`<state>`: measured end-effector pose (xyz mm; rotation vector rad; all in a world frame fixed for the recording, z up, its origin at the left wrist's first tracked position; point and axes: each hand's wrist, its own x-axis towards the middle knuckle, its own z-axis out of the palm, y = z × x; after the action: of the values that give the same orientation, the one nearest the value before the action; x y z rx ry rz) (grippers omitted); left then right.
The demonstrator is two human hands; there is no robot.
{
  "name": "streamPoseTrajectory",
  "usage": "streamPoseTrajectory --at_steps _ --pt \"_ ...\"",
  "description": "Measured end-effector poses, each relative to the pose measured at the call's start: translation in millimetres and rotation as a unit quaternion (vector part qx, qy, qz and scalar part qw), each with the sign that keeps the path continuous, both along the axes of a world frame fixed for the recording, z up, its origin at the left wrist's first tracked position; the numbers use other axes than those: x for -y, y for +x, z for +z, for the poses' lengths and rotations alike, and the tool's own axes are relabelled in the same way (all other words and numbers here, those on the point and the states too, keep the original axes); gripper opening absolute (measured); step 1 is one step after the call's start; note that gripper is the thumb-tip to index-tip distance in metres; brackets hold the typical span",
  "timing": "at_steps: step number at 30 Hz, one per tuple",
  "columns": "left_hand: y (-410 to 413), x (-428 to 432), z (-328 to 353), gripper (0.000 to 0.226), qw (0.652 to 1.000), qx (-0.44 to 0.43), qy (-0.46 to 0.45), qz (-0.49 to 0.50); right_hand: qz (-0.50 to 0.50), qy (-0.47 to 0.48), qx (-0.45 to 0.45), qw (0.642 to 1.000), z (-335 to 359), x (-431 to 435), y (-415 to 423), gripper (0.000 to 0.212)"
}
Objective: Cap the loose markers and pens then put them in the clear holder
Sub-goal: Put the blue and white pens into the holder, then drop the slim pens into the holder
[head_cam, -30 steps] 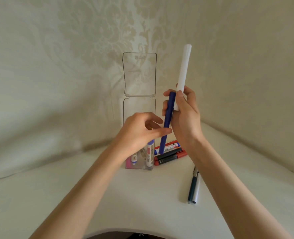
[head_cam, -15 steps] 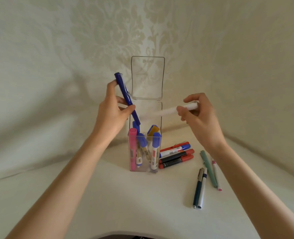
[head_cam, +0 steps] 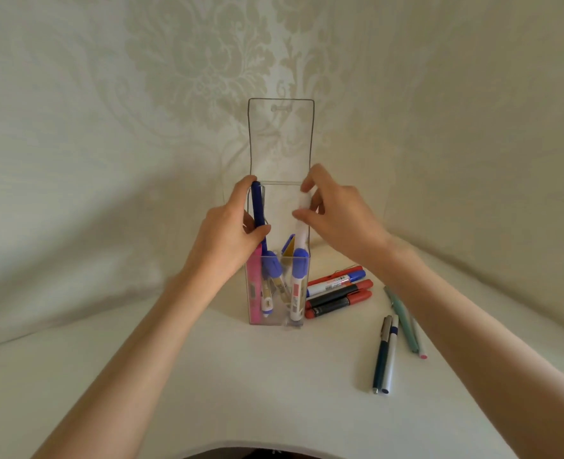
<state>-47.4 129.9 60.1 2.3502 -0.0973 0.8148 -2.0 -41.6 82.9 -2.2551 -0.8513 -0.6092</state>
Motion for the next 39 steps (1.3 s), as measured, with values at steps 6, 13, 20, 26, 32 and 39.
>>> streamPoseTrajectory --at_steps 6,13,20,26,32,39 --pt "-2 -1 -9 0.029 0.997 0.029 0.072 0.017 0.002 -0.055 -0.014 0.998 -19 -4 -5 0.010" --pt "-14 6 -14 0.017 0.993 0.060 0.105 0.012 0.025 -0.114 0.017 0.993 -12 6 -16 0.029" --pt "-48 59 -52 0.008 0.978 0.090 0.097 -0.162 -0.191 -0.016 -0.149 0.970 -35 106 -1 0.022" --pt "-29 124 -102 0.029 0.968 -0.203 0.026 -0.144 -0.329 -0.090 -0.285 0.896 -101 155 0 0.035" --pt "-7 176 -115 0.067 0.943 -0.281 0.176 -0.039 -0.357 -0.102 -0.296 0.880 -132 131 9 0.060" --pt "9 168 -103 0.033 0.927 -0.335 0.167 -0.026 -0.314 -0.098 -0.348 0.878 -126 133 17 0.042"
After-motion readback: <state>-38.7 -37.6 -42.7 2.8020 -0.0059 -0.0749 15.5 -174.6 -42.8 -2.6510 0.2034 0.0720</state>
